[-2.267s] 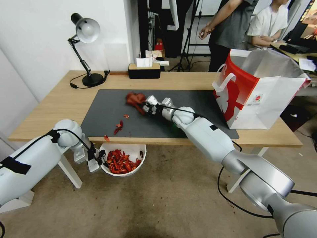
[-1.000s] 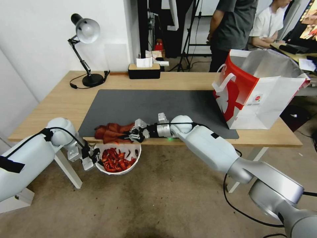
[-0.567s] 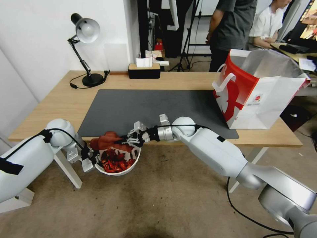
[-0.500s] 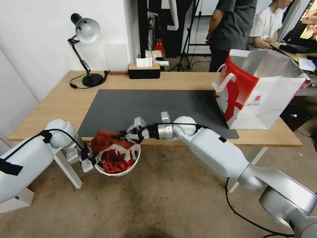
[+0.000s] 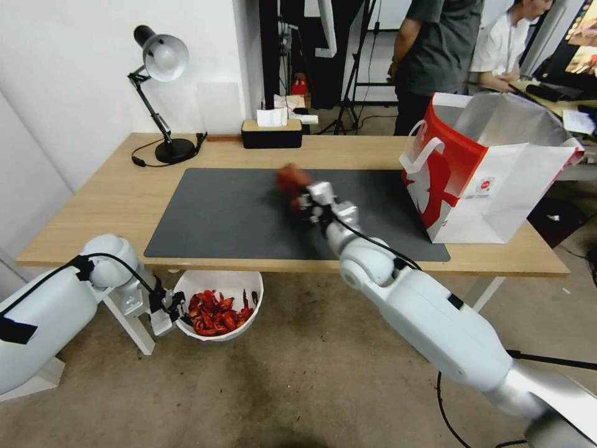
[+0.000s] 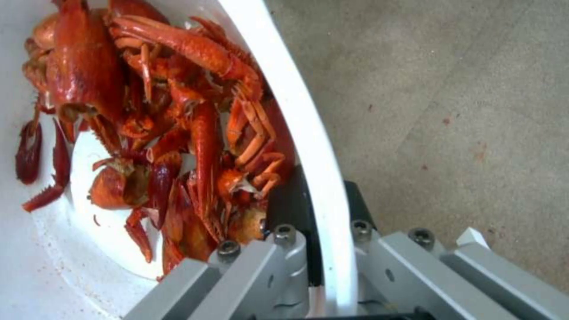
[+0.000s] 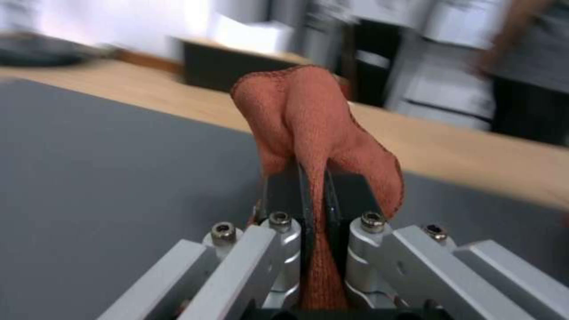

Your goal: Sweep shrimp from table into container with towel, then put container into takeout bag.

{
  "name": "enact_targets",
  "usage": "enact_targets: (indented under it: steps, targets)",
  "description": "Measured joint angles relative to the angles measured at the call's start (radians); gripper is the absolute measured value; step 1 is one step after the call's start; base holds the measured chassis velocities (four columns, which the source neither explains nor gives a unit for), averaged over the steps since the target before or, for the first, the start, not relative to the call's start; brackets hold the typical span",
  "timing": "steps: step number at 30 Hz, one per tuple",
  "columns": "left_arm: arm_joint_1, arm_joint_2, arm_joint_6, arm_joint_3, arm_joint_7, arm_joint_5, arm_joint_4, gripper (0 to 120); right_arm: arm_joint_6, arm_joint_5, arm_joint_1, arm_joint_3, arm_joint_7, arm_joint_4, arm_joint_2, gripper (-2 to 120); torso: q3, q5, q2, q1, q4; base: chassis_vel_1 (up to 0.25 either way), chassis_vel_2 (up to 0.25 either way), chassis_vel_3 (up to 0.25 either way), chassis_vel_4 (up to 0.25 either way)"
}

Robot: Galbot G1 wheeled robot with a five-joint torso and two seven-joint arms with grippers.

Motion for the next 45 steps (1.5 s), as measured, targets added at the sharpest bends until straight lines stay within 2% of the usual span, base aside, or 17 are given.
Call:
enact_targets:
  steps: [5, 9, 11, 16, 18, 21, 23, 24, 27, 29, 30, 34, 35, 37, 40, 43, 45]
  targets:
    - [0.013, 0.005, 0.001, -0.007, 0.0, 0.001, -0.011, 0, -0.021, 0.009, -0.046, 0.046, 0.091, 0.008, -0.015, 2, 0.0, -0.0001, 0.0, 0.0, 0.0003, 0.0, 0.0, 0.0, 0.0]
    - [0.016, 0.007, 0.003, -0.009, 0.0, 0.001, -0.016, 0, -0.027, 0.032, -0.061, 0.052, 0.095, 0.029, -0.026, 7, 0.0, -0.0002, 0.0, 0.0, 0.0001, 0.0, 0.0, 0.0, 0.0]
    - [0.019, 0.009, 0.004, -0.01, 0.0, 0.001, -0.02, 0, -0.055, 0.057, -0.07, 0.059, 0.095, 0.046, -0.032, 19, 0.0, -0.0001, 0.0, 0.0, 0.0004, 0.0, 0.0, 0.0, 0.0]
    - [0.026, 0.009, 0.006, -0.014, 0.0, 0.002, -0.023, 0, -0.064, 0.054, -0.074, 0.066, 0.094, 0.046, -0.034, 32, 0.0, -0.0002, 0.0, 0.0, 0.0003, 0.0, 0.0, 0.0, 0.0]
    - [0.035, 0.006, 0.006, -0.02, 0.0, 0.004, -0.024, 0, -0.074, 0.049, -0.079, 0.068, 0.091, 0.048, -0.036, 44, 0.0, -0.0002, 0.0, 0.0, 0.0002, 0.0, 0.0, 0.0, 0.0]
    - [0.038, 0.005, 0.006, -0.022, 0.0, 0.005, -0.024, 0, -0.075, 0.047, -0.08, 0.068, 0.091, 0.049, -0.036, 48, 0.0, -0.0002, 0.0, 0.0, 0.0002, 0.0, 0.0, 0.0, 0.0]
    - [0.051, 0.002, 0.006, -0.033, -0.001, 0.014, -0.024, 0, -0.076, 0.046, -0.081, 0.072, 0.084, 0.053, -0.034, 62, 0.0, -0.0003, 0.0, 0.0, 0.0003, 0.0, 0.0, 0.0, 0.0]
    - [0.051, 0.002, 0.006, -0.033, -0.001, 0.014, -0.024, 0, -0.076, 0.046, -0.081, 0.072, 0.084, 0.053, -0.034, 62, 0.0, -0.0003, 0.0, 0.0, 0.0003, 0.0, 0.0, 0.0, 0.0]
    - [0.062, 0.001, 0.006, -0.044, -0.001, 0.017, -0.023, 0, -0.075, 0.043, -0.086, 0.073, 0.077, 0.058, -0.032, 73, 0.0, -0.0003, 0.0, 0.0, 0.0003, 0.0, 0.0, 0.0, 0.0]
    - [0.075, 0.001, 0.005, -0.054, -0.001, 0.02, -0.024, 0, -0.066, 0.041, -0.096, 0.078, 0.059, 0.065, -0.03, 85, 0.0, -0.0003, 0.0, 0.0, 0.0003, 0.0, 0.0, 0.0, 0.0]
    - [0.075, 0.001, 0.005, -0.054, -0.001, 0.02, -0.024, 0, -0.066, 0.041, -0.096, 0.078, 0.059, 0.065, -0.03, 85, 0.0, -0.0003, 0.0, 0.0, 0.0003, 0.0, 0.0, 0.0, 0.0]
    - [0.089, 0.002, 0.004, -0.069, -0.001, 0.021, -0.026, 0, -0.003, 0.015, -0.122, 0.084, 0.013, 0.079, -0.021, 99, 0.0, -0.0003, 0.0, 0.0, 0.0002, 0.0, 0.0, 0.0, 0.0]
    - [0.089, 0.002, 0.004, -0.069, -0.001, 0.021, -0.026, 0, -0.003, 0.015, -0.122, 0.084, 0.013, 0.079, -0.021, 99, 0.0, -0.0003, 0.0, 0.0, 0.0002, 0.0, 0.0, 0.0, 0.0]
    - [0.1, 0.005, 0.003, -0.082, -0.001, 0.021, -0.029, 0, 0.081, -0.028, -0.151, 0.1, -0.041, 0.102, -0.013, 100, 0.0, -0.0004, 0.0, 0.0, 0.0003, 0.0, 0.0, 0.0, 0.0]
    - [0.104, 0.006, 0.003, -0.088, -0.001, 0.021, -0.032, 0, 0.103, -0.03, -0.161, 0.105, -0.054, 0.113, -0.012, 100, 0.0, -0.0004, 0.0, 0.0, 0.0004, 0.0, 0.0, 0.0, 0.0]
    - [0.123, 0.019, 0.002, -0.104, -0.012, 0.021, -0.044, 0, 0.226, -0.041, -0.229, 0.143, -0.097, 0.165, -0.021, 100, 0.0, -0.0004, 0.0, 0.0, 0.0004, 0.0, 0.0, 0.0, 0.0]
    - [0.13, 0.024, 0.002, -0.11, -0.015, 0.022, -0.05, 0, 0.265, -0.047, -0.254, 0.157, -0.112, 0.178, -0.024, 100, 0.0, -0.0003, 0.0, 0.0, 0.0001, 0.0, 0.0, 0.0, 0.0]
